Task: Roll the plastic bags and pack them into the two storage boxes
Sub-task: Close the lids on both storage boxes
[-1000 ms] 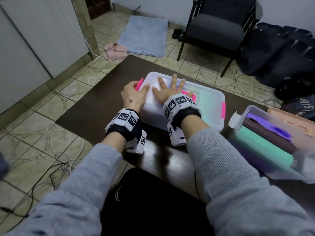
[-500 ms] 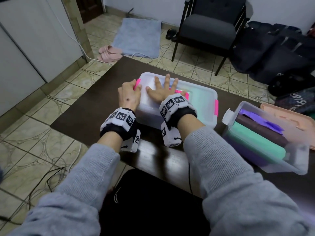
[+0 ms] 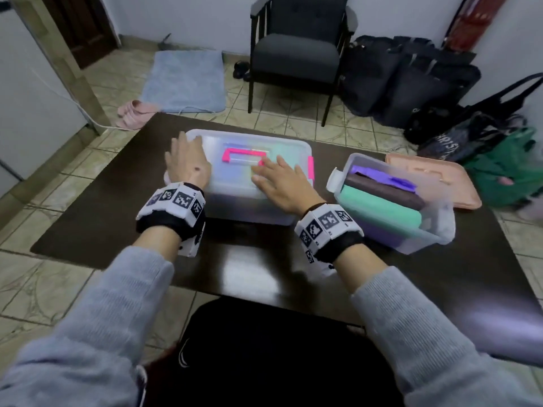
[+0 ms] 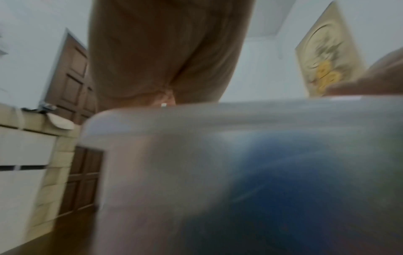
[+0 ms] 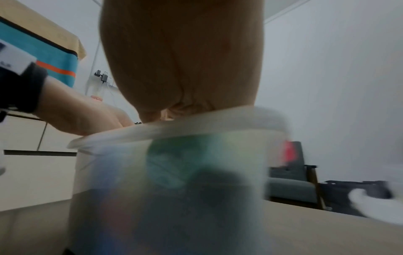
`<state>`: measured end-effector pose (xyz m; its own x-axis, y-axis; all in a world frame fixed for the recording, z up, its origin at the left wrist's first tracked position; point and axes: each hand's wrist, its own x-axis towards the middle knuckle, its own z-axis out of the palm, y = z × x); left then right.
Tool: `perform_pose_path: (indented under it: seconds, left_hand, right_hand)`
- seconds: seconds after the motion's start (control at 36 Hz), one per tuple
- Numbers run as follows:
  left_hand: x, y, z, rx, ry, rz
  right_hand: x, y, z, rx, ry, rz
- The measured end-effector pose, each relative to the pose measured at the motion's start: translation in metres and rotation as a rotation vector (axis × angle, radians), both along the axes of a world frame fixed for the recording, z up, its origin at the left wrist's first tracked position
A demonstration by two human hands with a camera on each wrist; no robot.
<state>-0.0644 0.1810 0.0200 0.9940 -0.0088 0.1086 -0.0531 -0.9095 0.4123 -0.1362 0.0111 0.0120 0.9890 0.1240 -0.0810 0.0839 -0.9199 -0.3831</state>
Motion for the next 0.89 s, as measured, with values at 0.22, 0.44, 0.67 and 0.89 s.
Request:
perform_pose_path:
  seconds: [0.22,0.44,0.67,0.89]
  left_hand:
    - [-0.071,-0.124,-0.001,-0.225,-0.246,-0.526]
    - [-0.09,-0.219,-0.028,-0.084,-0.047,-0.776]
    - [-0.091,-0.239,-0.052,0.213,0.006,-0.745]
    - [-0.121,-0.226,-0.051,0.203,0.077,-0.601]
  right_hand:
    - [-0.054,-0.092,-0.007,0.297,-0.419,-0.449]
    - [-0.108,-0.194,-0.021,0.049,-0.227,-1.073]
    - [-0.125,-0.228,-0.032,0.326,-0.025,-1.047]
    - [-0.118,-0.231,-0.027,0.324,0.023,-0.891]
